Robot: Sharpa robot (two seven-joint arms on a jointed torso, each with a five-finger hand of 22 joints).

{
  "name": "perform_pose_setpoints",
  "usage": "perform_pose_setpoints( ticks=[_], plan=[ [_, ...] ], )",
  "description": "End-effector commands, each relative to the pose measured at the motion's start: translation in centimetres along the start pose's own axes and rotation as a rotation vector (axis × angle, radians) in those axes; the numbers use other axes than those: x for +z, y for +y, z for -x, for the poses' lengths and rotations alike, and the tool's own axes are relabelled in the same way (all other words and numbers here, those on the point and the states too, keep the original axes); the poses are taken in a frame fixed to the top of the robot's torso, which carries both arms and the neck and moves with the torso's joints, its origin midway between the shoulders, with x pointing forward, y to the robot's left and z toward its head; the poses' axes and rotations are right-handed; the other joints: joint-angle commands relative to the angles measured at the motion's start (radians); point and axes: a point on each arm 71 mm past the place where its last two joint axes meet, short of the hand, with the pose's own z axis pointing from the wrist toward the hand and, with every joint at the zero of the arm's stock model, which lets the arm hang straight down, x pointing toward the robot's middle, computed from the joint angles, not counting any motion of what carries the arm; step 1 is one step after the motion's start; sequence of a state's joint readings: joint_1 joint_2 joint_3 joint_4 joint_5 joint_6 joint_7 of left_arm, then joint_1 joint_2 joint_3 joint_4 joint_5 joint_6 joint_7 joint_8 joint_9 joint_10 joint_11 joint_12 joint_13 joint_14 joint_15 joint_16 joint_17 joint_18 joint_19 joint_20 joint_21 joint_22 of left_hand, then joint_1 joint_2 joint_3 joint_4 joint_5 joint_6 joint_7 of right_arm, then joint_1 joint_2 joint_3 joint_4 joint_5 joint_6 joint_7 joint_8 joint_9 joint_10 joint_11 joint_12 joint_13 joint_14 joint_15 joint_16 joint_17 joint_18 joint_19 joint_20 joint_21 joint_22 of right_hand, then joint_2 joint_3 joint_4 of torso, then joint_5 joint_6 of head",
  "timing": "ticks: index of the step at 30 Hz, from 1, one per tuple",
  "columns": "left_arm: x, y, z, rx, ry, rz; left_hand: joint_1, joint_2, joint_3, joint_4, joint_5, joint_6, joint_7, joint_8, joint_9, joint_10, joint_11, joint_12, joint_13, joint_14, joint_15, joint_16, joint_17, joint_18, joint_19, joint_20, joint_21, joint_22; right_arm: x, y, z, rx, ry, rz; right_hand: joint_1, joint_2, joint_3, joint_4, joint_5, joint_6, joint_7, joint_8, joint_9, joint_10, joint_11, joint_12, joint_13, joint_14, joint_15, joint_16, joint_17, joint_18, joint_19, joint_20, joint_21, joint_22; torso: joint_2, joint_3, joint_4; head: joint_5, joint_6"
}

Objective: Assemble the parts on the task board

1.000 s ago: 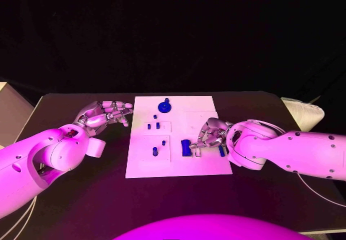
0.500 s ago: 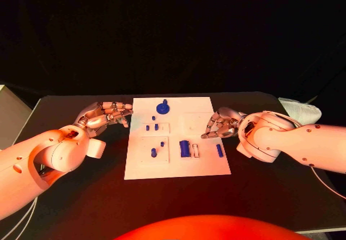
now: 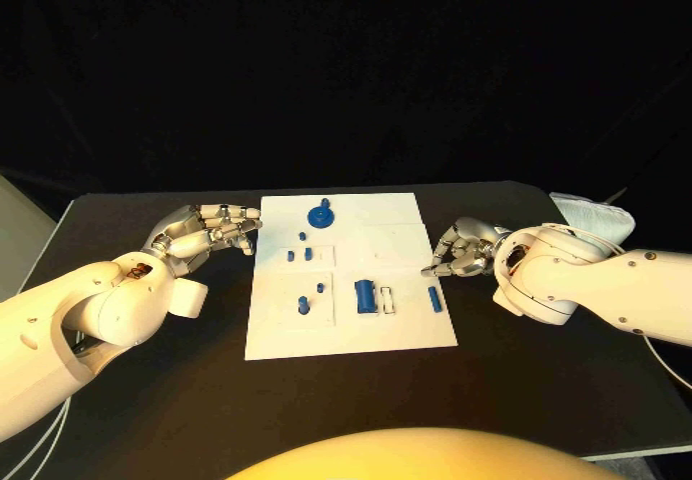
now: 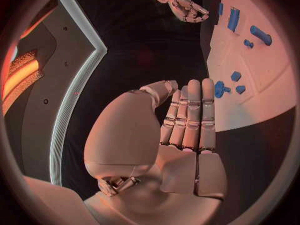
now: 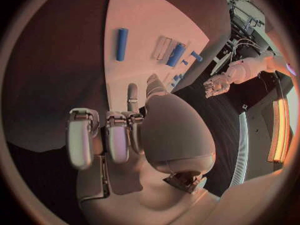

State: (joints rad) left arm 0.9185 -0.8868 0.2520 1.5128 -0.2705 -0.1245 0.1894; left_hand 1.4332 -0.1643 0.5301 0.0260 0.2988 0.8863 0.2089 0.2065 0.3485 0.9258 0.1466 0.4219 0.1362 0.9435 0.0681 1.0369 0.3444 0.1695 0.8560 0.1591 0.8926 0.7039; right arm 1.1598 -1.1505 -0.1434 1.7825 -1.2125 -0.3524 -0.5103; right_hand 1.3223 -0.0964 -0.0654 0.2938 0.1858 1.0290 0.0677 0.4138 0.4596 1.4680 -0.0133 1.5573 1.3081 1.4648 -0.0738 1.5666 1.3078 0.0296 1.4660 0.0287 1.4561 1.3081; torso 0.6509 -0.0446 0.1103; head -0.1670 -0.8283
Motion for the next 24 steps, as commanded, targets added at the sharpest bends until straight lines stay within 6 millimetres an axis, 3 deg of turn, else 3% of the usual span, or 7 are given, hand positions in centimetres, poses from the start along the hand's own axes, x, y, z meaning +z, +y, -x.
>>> perform_pose_setpoints(
  ticks=[1, 6, 10, 15, 24],
  plan=[
    [0.0, -0.1, -0.2, -0.003, 0.015, -0.010, 0.008, -0.001, 0.004, 0.000, 0.005, -0.004, 0.001, 0.005, -0.002, -0.005, -0.002, 0.003, -0.001, -0.001, -0.001, -0.004, -0.001, 0.014, -0.004, -0.003, 0.004, 0.001, -0.1, -0.8, -0.7, -0.074, 0.049, -0.026, -0.009, -0.004, 0.007, 0.001, 0.002, -0.007, 0.002, -0.006, -0.001, 0.096, 0.007, 0.002, 0.255, 0.106, 0.003, 0.004, 0.263, -0.010, 0.087, 0.002, 0.002, 0.236, 0.001, 0.0012, -0.0012, -0.005, 0.001],
    [0.0, -0.1, -0.2, -0.004, 0.015, -0.009, 0.008, -0.001, 0.004, 0.000, 0.005, -0.004, 0.001, 0.005, -0.002, -0.005, -0.002, 0.003, -0.001, -0.001, -0.001, -0.004, -0.001, 0.014, -0.004, -0.003, 0.004, 0.001, -0.1, -1.6, -1.7, -0.079, 0.069, -0.045, -0.017, -0.006, 0.007, 0.001, 0.002, -0.007, 0.003, -0.010, -0.003, 0.097, 0.008, 0.002, 0.256, 0.106, 0.004, 0.004, 0.263, -0.010, 0.087, 0.003, 0.002, 0.236, 0.003, 0.0027, -0.0011, -0.012, 0.002],
    [0.0, -0.1, -0.2, -0.004, 0.016, -0.009, 0.008, -0.001, 0.004, 0.000, 0.005, -0.004, 0.001, 0.005, -0.002, -0.005, -0.002, 0.003, -0.001, -0.001, -0.001, -0.004, -0.001, 0.014, -0.004, -0.003, 0.004, 0.001, -0.1, -1.8, -2.3, -0.082, 0.077, -0.051, -0.023, -0.008, 0.006, 0.001, 0.004, -0.005, 0.004, -0.013, -0.004, 0.096, 0.009, 0.002, 0.255, 0.106, 0.004, 0.004, 0.263, -0.009, 0.086, 0.004, -0.001, 0.236, 0.001, 0.0009, 0.0011, -0.015, 0.001],
    [0.0, 0.0, -0.2, -0.004, 0.015, -0.008, 0.008, -0.001, 0.004, 0.000, 0.005, -0.004, 0.001, 0.005, -0.002, -0.005, -0.002, 0.003, -0.001, -0.001, -0.001, -0.004, -0.001, 0.014, -0.004, -0.003, 0.004, 0.001, 0.0, -2.0, -3.0, -0.100, 0.086, -0.055, -0.035, -0.012, 0.006, 0.002, 0.008, -0.002, 0.004, -0.017, -0.005, 0.096, 0.009, 0.002, 0.255, 0.106, 0.005, 0.004, 0.263, -0.009, 0.086, 0.005, -0.001, 0.236, 0.001, 0.0011, 0.0031, -0.014, -0.003],
    [-0.1, 0.1, -0.1, -0.004, 0.014, -0.005, 0.008, -0.001, 0.004, 0.000, 0.005, -0.004, 0.001, 0.005, -0.002, -0.005, -0.002, 0.003, -0.001, -0.001, -0.001, -0.004, -0.001, 0.014, -0.004, -0.003, 0.004, 0.001, -0.1, -1.9, -3.9, -0.116, 0.105, -0.049, -0.054, -0.018, 0.005, 0.002, 0.010, 0.006, 0.002, -0.019, -0.006, 0.098, 0.009, 0.004, 0.257, 0.106, 0.005, 0.004, 0.263, -0.010, 0.087, 0.006, 0.001, 0.236, 0.002, 0.0004, 0.0014, -0.012, -0.006]
  ],
)
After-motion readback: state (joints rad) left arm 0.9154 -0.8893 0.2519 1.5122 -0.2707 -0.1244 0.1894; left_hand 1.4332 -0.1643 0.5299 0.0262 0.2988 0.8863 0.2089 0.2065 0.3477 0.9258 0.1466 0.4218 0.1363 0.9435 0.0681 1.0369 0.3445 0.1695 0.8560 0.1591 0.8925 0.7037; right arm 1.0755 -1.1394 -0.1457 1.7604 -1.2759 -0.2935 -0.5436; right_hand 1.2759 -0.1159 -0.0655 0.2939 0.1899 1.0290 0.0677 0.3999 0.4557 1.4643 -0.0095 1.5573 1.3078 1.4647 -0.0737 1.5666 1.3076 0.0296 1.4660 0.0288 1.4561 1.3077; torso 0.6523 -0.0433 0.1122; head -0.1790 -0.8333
